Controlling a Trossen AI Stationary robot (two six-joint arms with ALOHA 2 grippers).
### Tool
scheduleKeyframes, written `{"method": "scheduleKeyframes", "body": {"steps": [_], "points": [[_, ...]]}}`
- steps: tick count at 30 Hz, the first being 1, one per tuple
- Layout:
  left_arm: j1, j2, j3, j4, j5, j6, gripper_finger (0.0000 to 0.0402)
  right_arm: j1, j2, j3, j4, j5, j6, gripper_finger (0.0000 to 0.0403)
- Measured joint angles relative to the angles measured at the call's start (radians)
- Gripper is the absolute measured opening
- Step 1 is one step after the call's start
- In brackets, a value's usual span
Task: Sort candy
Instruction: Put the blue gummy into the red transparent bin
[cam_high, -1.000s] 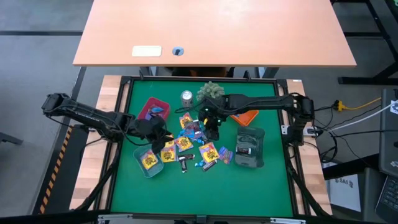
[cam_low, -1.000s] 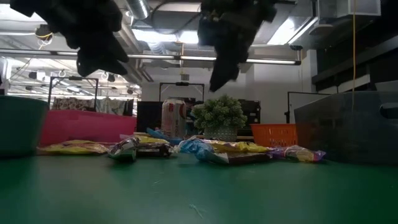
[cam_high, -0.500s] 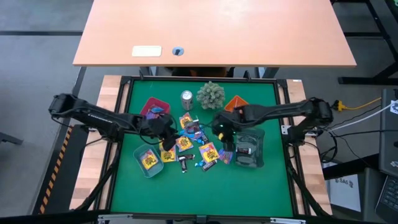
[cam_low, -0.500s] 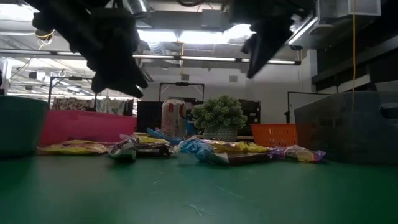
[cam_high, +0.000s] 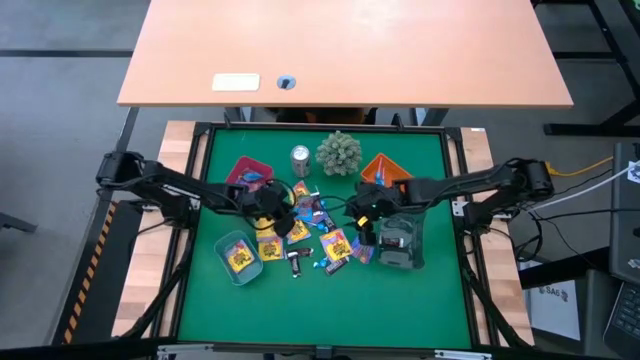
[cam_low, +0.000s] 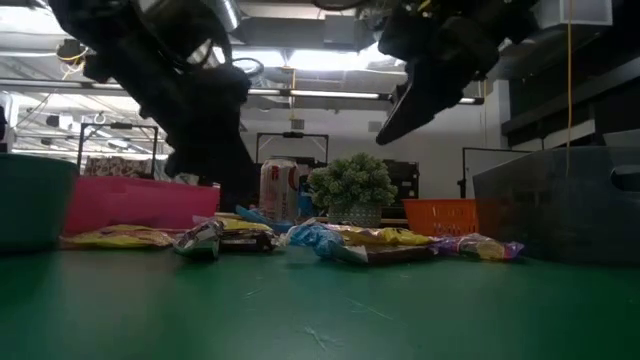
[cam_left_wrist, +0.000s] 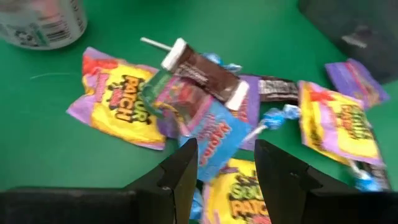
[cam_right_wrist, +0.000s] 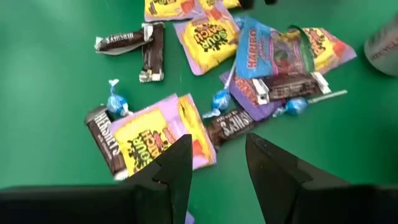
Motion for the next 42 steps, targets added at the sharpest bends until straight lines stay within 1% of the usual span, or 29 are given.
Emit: {"method": "scheduleKeyframes", "body": {"steps": [4,14,24,27,30,38,42], "points": [[0.022,0.044,0.000,0.042,-0.029,0.000,0.0146,0.000,0.013,-0.004,0.061,0.000,0.000,0.0149],[0.062,0.126,0.000,0.054,-0.036,0.001,0.0146,0.000,0.015,-0.004,0.057,0.000,-0.003,0.0149],[0.062,0.140,0.000,0.075,-0.025,0.001,0.0140,0.000,0.020,-0.004,0.059,0.000,-0.003,0.0149],[0.062,0.140,0.000,0.075,-0.025,0.001,0.0123,0.000,0.020,-0.004,0.058,0.000,-0.003,0.0149],[0.062,0.140,0.000,0.075,-0.024,0.001,0.0097,0.000,0.020,-0.004,0.059,0.000,-0.003,0.0149],[0.062,0.140,0.000,0.075,-0.023,0.001,0.0010,0.000,0.020,-0.004,0.058,0.000,-0.003,0.0149],[0.062,0.140,0.000,0.075,-0.023,0.001,0.0004,0.000,0.020,-0.004,0.058,0.000,-0.003,0.0149]]}}
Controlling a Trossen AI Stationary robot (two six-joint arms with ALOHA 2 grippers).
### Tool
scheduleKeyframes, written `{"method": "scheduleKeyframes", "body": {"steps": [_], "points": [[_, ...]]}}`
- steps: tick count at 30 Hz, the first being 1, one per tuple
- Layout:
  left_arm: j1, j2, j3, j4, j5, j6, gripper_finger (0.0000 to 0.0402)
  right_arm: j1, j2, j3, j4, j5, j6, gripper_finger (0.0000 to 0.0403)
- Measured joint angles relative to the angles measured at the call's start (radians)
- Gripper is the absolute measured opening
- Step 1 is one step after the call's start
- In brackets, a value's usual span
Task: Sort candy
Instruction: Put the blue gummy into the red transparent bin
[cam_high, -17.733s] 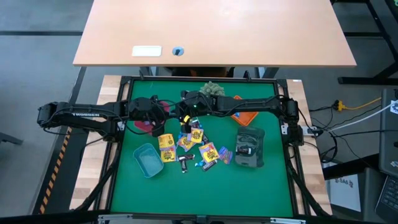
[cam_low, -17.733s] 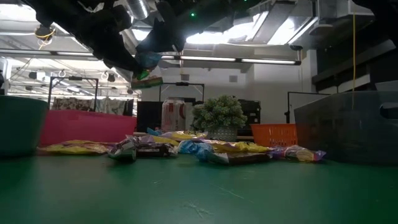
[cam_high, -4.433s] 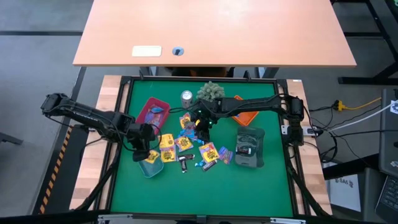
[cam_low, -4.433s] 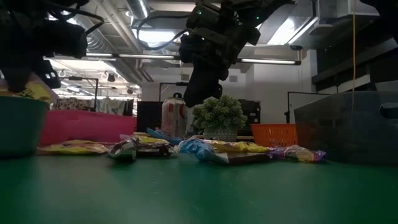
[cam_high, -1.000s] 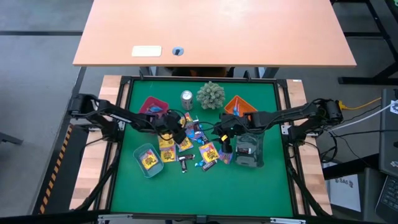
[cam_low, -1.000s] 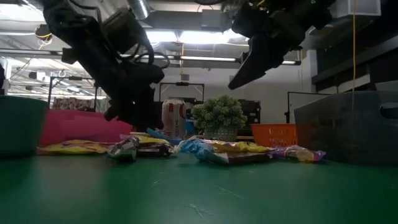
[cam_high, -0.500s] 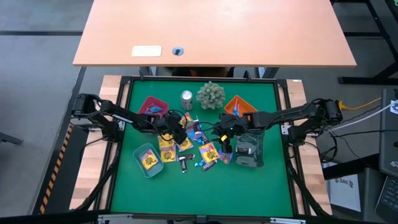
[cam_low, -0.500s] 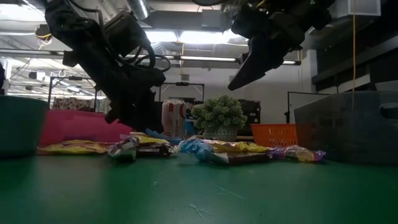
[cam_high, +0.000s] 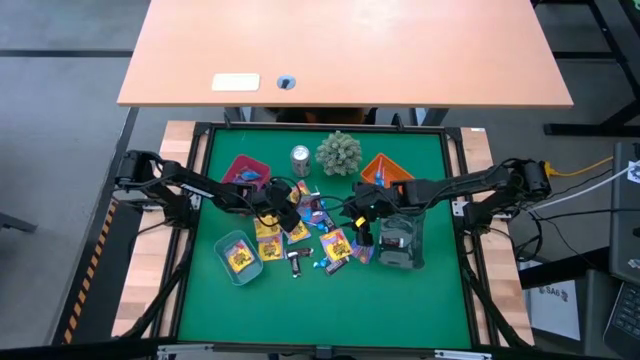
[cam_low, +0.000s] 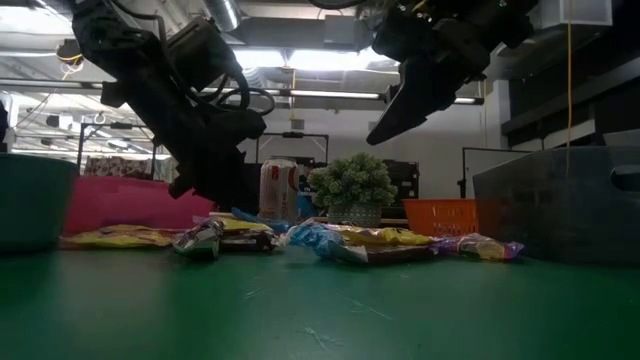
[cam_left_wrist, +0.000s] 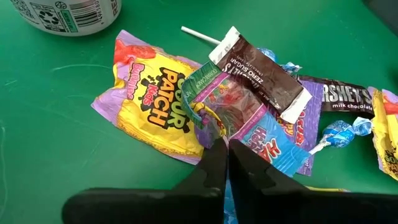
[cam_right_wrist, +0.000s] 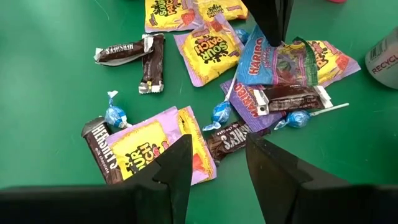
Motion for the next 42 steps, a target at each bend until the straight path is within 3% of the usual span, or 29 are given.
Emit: {"method": "scheduleKeyframes", "body": {"steps": [17,29,33,42], "points": [[0.000,-0.022,-0.001,0.081,0.035,0.012,0.0000,0.000,0.000,0.000,-0.002,0.000,0.000,0.0149],[0.002,-0.184,-0.001,0.055,0.035,0.066,0.0000,0.000,0.000,0.001,-0.002,0.000,0.000,0.0149],[0.015,-0.287,-0.001,-0.025,0.035,0.096,0.0000,0.000,0.000,0.001,-0.002,0.000,0.001,0.0149],[0.086,-0.583,-0.001,-0.392,0.033,0.103,0.0000,0.000,0.000,0.001,-0.002,0.000,0.001,0.0149]]}}
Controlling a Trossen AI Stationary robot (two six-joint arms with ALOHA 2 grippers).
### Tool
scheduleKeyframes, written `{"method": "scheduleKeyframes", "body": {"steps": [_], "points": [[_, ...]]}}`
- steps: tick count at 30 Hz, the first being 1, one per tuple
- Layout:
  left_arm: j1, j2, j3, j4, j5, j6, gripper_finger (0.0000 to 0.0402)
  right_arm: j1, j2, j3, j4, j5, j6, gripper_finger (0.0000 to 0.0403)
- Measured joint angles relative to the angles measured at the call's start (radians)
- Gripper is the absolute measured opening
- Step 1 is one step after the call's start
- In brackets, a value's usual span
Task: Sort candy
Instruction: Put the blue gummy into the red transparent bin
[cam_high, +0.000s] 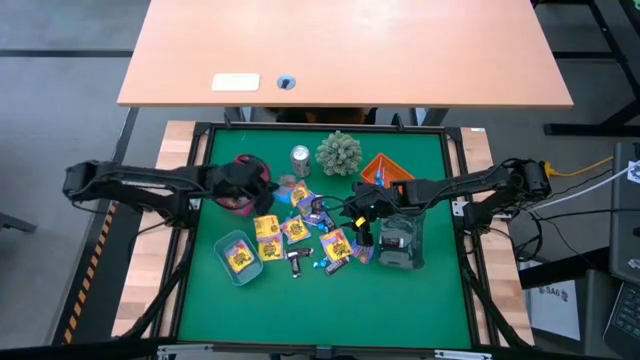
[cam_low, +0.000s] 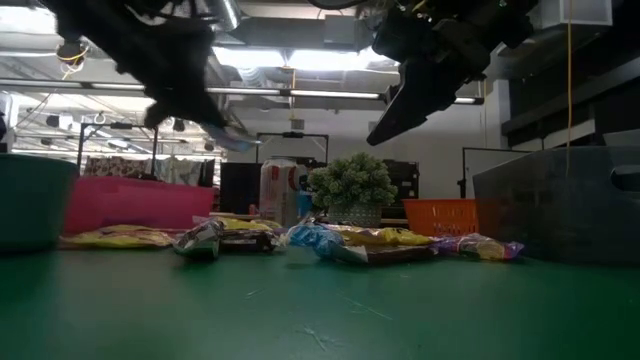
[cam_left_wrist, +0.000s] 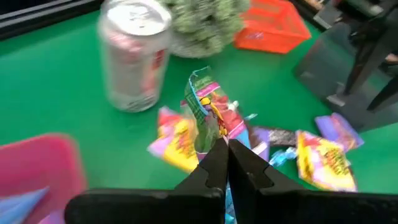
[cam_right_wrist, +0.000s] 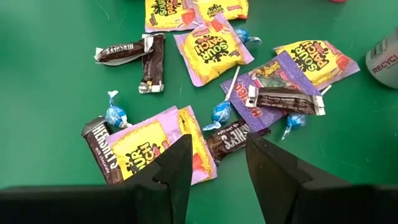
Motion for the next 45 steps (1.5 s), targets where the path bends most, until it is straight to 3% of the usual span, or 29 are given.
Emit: {"method": "scheduleKeyframes", "body": {"steps": [10,20,45], "points": [[0.060,-0.277,0.000,-0.376,-0.027,-0.021,0.0000,0.000,0.000,0.000,0.000,0.000,0.000,0.0149],[0.087,-0.391,0.000,-0.608,-0.092,-0.033,0.0000,0.000,0.000,0.000,0.000,0.000,0.000,0.0149],[0.086,-0.387,0.000,-0.648,-0.141,-0.027,0.0000,0.000,0.000,0.000,0.000,0.000,0.001,0.0149]]}}
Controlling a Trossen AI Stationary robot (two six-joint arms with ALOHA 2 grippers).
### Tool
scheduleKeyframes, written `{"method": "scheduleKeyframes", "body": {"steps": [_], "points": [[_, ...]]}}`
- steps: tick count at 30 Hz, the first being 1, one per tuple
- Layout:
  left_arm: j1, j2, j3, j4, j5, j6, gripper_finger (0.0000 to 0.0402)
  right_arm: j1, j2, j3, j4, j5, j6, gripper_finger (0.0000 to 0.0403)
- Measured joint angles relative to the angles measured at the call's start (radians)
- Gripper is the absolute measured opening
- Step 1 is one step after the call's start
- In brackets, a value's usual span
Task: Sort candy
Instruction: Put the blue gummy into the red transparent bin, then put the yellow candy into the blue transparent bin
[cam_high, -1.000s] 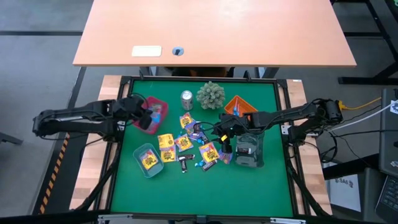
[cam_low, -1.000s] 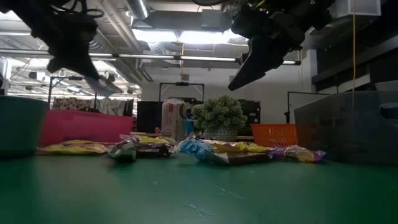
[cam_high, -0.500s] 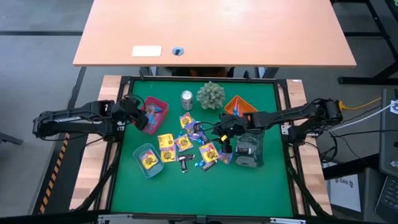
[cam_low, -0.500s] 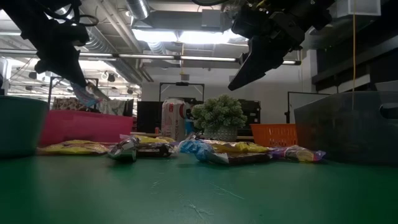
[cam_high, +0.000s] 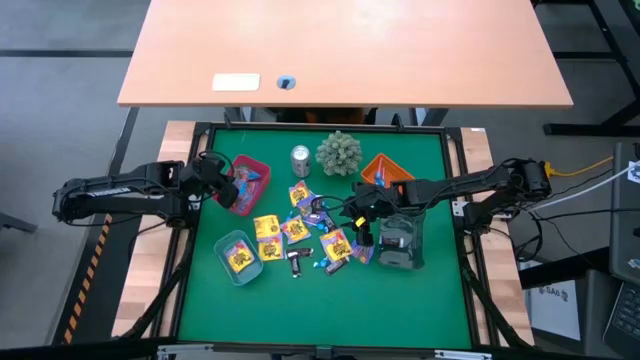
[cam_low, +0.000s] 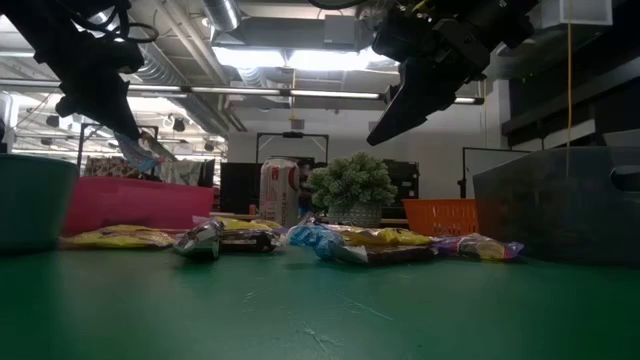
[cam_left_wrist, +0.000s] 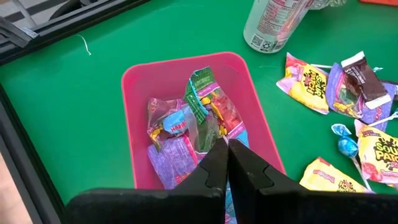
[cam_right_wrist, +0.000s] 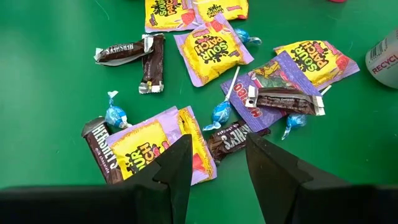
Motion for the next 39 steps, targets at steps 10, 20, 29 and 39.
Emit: {"method": "scheduleKeyframes", "body": {"steps": [10,20,29,39], "points": [[0.000,0.000,0.000,0.000,0.000,0.001,0.0000,0.000,0.000,0.000,0.000,0.000,0.000,0.0149],[0.000,0.000,0.000,0.000,-0.001,0.002,0.0003,0.000,0.000,0.000,0.000,0.000,0.000,0.0149],[0.000,0.000,0.000,0.001,-0.001,0.002,0.0089,0.000,0.000,0.000,0.000,0.000,0.000,0.0149],[0.000,0.000,0.000,0.122,0.093,0.002,0.0151,0.000,0.000,0.000,0.000,0.000,0.000,0.0149]]}}
